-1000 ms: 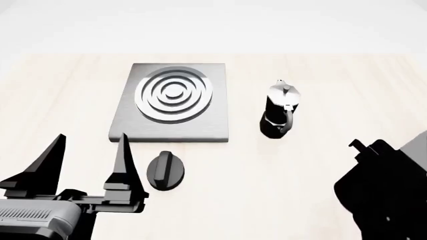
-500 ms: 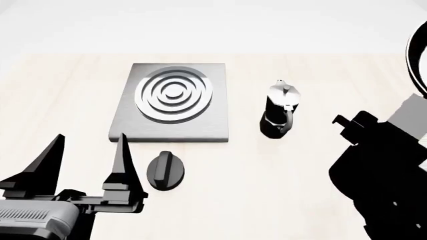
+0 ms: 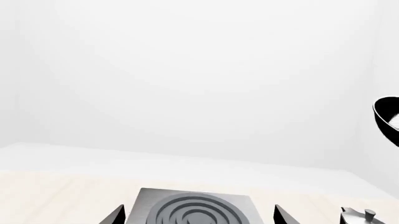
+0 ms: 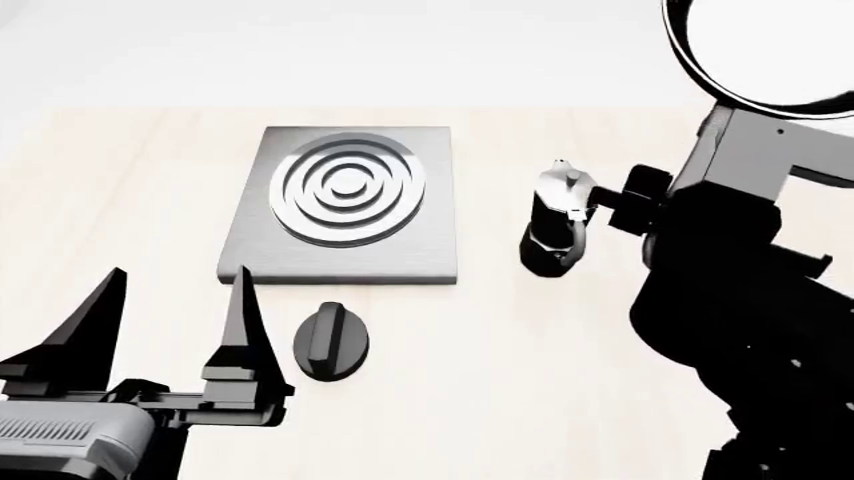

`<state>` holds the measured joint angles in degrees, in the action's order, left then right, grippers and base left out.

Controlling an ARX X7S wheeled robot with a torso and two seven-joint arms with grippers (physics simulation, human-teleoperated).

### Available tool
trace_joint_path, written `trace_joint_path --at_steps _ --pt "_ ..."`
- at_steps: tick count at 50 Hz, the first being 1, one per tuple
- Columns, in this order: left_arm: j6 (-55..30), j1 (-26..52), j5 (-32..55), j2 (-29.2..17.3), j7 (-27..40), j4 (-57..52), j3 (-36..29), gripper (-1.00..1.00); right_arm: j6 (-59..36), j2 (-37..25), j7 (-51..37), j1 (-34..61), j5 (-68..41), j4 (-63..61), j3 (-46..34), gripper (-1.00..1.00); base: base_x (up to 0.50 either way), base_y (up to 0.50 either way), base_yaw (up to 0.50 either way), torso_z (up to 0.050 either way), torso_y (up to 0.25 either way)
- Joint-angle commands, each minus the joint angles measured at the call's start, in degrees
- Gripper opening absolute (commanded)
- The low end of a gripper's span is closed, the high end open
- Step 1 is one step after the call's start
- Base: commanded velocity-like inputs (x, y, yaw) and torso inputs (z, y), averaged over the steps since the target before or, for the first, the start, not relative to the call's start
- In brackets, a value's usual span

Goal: Put the frying pan on the stove.

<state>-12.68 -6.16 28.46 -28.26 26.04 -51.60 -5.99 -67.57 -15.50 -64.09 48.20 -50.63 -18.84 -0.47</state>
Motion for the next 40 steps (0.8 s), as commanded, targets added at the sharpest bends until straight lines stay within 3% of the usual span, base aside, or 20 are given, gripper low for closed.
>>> trace_joint_path --at_steps 1,40 --pt "-0.03 0.06 0.18 -0.27 0.35 -0.2 -0.03 1.0 -4.11 -0.4 1.3 4.9 -1.18 -0.4 -2.58 -1.0 0.0 0.0 0.0 0.0 0.0" --pt "1.1 -0.35 0.97 -1.1 0.98 -0.12 0.46 1.0 -8.45 2.55 8.49 11.61 -9.5 -0.59 -10.66 -1.0 0.0 0.0 0.0 0.001 0.003"
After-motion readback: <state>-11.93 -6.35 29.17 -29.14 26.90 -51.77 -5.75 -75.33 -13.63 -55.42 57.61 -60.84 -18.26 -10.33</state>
